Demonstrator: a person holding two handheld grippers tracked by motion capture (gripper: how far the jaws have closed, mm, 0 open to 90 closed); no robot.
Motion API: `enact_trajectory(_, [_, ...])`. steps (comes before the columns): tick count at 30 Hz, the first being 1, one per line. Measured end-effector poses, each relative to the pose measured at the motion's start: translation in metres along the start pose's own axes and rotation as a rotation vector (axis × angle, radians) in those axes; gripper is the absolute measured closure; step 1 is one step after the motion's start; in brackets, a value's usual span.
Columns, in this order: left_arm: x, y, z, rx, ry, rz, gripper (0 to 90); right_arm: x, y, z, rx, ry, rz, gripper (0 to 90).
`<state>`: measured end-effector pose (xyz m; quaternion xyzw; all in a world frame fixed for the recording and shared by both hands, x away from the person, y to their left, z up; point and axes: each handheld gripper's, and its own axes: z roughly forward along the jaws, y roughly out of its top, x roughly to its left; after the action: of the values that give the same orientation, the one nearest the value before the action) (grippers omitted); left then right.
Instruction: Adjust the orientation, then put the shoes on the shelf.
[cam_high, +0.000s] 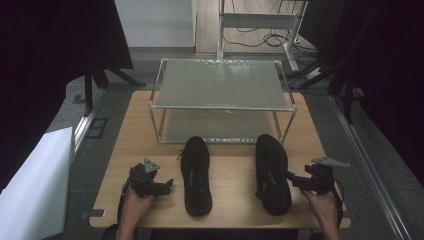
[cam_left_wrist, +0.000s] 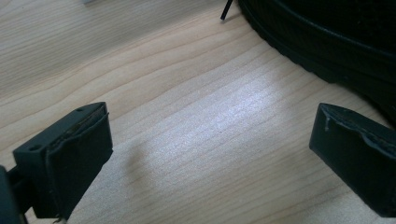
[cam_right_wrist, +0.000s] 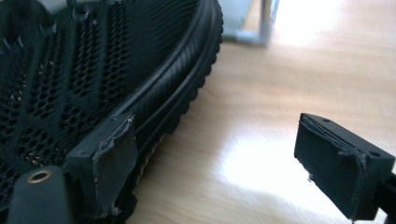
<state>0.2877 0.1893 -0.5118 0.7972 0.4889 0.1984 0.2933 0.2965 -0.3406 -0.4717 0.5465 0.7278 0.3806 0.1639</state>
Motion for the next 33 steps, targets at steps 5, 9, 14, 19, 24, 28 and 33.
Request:
enact_trajectory(5, [0.001, 0.000, 0.000, 0.011, 0.006, -0.001, 0.0, -0.012, -0.011, 0.004, 0.039, 0.009, 0.037, 12.6])
enact_trajectory(9, [0.000, 0.000, -0.001, 0.010, 0.002, -0.015, 0.0, -0.015, -0.012, -0.001, 0.021, 0.009, 0.059, 11.8])
enact_trajectory(14, [-0.004, 0.005, -0.008, -0.012, -0.026, -0.031, 1.1, -0.011, -0.011, -0.010, -0.011, 0.040, 0.072, 10.1])
enact_trajectory(19, [-0.009, 0.012, -0.015, -0.036, -0.035, -0.031, 2.0, -0.004, -0.009, -0.013, -0.019, 0.075, 0.079, 7.8])
enact_trajectory(24, [-0.017, 0.024, -0.026, -0.074, -0.067, -0.048, 2.6, 0.005, -0.003, -0.016, -0.033, 0.108, 0.077, 7.5])
enact_trajectory(28, [-0.025, 0.035, -0.032, -0.090, -0.091, -0.057, 2.7, 0.012, -0.001, -0.014, -0.018, 0.111, 0.045, 7.9])
enact_trajectory(33, [-0.034, 0.046, -0.032, -0.120, -0.155, -0.090, 1.8, 0.021, 0.001, -0.006, 0.007, 0.114, 0.016, 8.2])
